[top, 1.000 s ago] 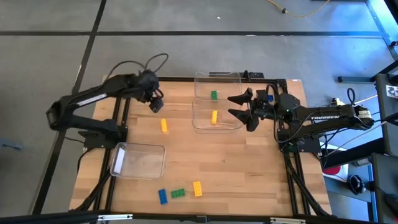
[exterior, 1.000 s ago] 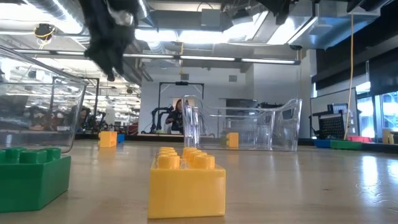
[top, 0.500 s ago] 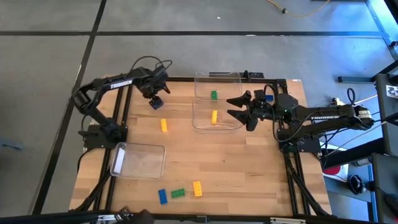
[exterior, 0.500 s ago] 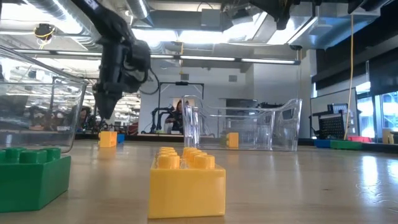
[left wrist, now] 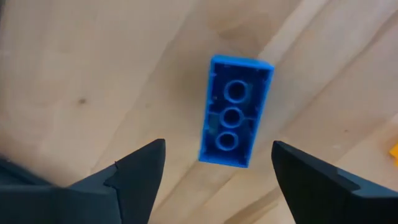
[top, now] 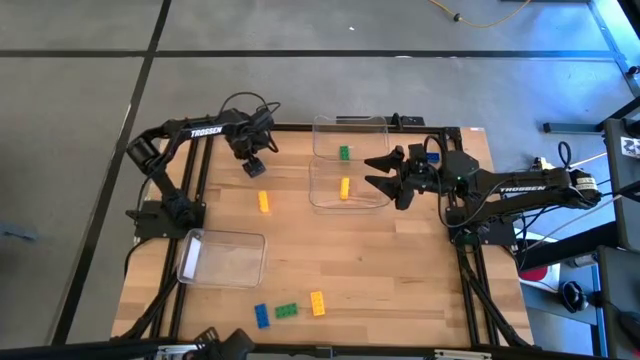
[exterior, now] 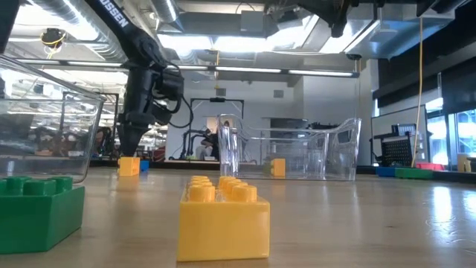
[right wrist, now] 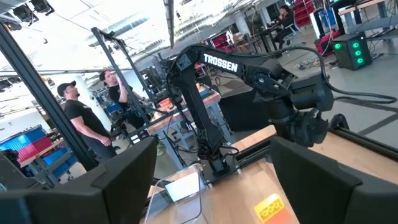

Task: Sort & place blocks by color
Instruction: Put the top left blue game piece into the bottom bottom transparent bin

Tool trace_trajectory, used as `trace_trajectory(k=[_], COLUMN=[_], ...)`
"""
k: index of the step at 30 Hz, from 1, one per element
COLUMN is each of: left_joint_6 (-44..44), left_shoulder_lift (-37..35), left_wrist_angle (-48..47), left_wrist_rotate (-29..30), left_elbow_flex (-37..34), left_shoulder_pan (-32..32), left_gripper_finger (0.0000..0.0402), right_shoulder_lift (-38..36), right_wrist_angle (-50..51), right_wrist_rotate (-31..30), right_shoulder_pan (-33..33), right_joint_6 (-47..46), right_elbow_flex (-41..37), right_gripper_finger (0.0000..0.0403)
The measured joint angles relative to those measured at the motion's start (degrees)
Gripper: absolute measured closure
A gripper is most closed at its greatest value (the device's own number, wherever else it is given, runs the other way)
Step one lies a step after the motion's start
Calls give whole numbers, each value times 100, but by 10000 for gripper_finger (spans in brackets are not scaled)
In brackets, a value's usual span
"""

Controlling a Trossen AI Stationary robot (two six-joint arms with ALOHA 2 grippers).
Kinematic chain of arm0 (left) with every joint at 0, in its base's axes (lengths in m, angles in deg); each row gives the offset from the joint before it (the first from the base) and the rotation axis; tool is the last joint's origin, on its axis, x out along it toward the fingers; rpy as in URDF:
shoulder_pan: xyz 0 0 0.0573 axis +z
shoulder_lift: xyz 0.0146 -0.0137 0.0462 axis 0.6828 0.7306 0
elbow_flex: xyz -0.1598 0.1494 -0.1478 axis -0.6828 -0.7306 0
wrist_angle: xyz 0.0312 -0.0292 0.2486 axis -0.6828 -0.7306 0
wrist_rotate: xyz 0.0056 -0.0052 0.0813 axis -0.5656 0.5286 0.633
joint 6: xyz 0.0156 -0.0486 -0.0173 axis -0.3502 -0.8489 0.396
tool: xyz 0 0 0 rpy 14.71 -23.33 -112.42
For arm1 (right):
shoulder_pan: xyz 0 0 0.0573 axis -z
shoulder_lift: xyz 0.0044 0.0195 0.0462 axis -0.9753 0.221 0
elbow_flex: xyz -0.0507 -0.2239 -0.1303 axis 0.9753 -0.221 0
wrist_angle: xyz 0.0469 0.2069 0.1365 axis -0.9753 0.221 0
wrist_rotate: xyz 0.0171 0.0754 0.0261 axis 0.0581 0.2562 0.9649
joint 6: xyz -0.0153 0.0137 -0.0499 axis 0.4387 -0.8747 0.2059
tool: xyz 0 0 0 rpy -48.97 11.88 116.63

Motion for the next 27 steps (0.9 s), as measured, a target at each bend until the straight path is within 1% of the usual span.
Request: trace_trajectory(k=[4,10,22,27], left_joint_6=[102,144,137,99], left_shoulder_lift=[155,363,750,752], left_wrist_angle=[3,102,142,142], left_wrist_rotate=[-238,3,-41,-51], left_elbow_flex=[0,0,2,3], left_shoulder_pan=[-1,-1,-40,-49], left_gripper_finger=[105,109,111,124], right_shoulder_lift=[0,0,0,0], right_wrist_angle=[2,2,4,6], right_wrist_rotate=[-2,-4,-11,-11], right_shoulder_pan=[0,0,1,1], right_joint_6=[-2,-4,-6,-178], right_elbow_flex=[0,0,0,0], right_gripper_finger=[86,86,86,86])
